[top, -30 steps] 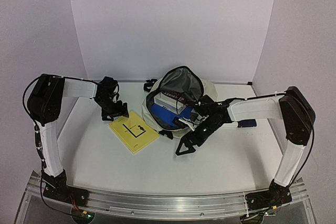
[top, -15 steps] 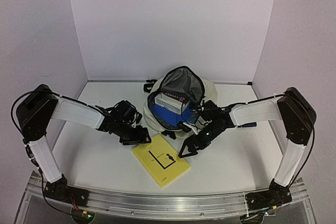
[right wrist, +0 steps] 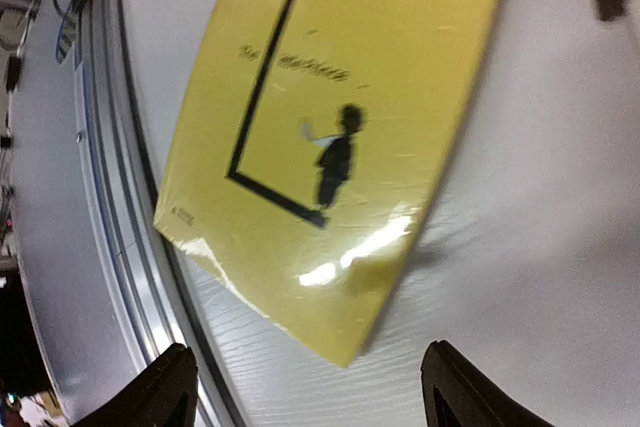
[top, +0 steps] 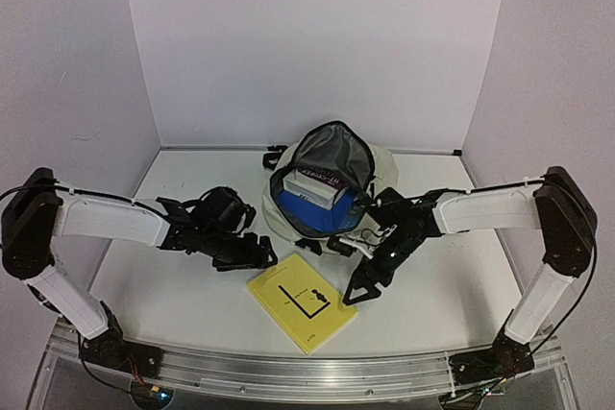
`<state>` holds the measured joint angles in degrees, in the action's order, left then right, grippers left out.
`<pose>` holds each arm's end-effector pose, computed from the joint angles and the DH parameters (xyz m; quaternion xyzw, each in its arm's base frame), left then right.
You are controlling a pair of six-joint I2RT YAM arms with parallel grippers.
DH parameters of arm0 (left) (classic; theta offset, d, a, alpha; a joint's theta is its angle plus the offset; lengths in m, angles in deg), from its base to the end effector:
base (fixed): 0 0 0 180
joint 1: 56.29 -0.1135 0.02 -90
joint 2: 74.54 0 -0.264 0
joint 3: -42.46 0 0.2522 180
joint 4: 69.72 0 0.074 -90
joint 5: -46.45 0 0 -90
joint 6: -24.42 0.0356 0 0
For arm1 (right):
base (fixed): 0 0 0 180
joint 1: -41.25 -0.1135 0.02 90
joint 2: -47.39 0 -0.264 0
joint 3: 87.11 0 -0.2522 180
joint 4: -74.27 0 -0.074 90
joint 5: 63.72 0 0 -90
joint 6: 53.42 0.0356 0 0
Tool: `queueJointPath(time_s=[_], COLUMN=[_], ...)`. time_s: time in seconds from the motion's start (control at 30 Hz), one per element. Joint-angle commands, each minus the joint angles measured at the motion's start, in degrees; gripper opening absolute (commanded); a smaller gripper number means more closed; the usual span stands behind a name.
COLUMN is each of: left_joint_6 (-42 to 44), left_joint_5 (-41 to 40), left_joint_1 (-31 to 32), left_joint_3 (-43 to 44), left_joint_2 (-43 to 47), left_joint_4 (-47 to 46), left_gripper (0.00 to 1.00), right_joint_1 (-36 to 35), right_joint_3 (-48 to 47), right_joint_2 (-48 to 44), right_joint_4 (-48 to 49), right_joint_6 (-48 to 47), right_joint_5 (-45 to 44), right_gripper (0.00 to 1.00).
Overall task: Pack the student bag
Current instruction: Move the book to the center of the board.
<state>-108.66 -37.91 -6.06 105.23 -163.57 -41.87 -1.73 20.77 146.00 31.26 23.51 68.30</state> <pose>0.1930 -0.2373 0.1772 0.0744 0.9474 -0.2559 0.1772 0.2182 0.2359 0.1679 -0.4879 0.7809 0.3837 0.0694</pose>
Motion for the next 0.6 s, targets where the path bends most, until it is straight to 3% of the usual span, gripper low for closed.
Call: queueJointPath(time_s=[0.0, 0.27, 0.43, 0.57], left_joint_6=[1.5, -1.2, -2.3, -2.6], left_joint_5=[-0.6, 0.1, -0.5, -0.8], left_joint_1=[-0.2, -0.1, -0.1, -0.1], left_joint_3=[-0.4, -7.6, -9.3, -9.0], left_joint_2=[5.9, 15.6, 16.6, 13.9], left_joint_4=[2.1, 3.1, 2.5, 2.0], left_gripper=[0.85, 0.85, 0.86, 0.87], right_joint_1=[-8.5, -14.7, -13.9, -9.3], right_joint_3=[-1.8, -4.5, -9.0, -13.7], right_joint_2=[0.3, 8.1, 12.7, 16.1], right_joint_4=[-6.6, -10.0, -10.1, -9.5], right_joint_6=[-8.1, -11.2, -9.6, -8.0], right_joint_5=[-5.8, -10.5, -15.0, -20.1], right_gripper=[0.75, 0.72, 0.7, 0.7])
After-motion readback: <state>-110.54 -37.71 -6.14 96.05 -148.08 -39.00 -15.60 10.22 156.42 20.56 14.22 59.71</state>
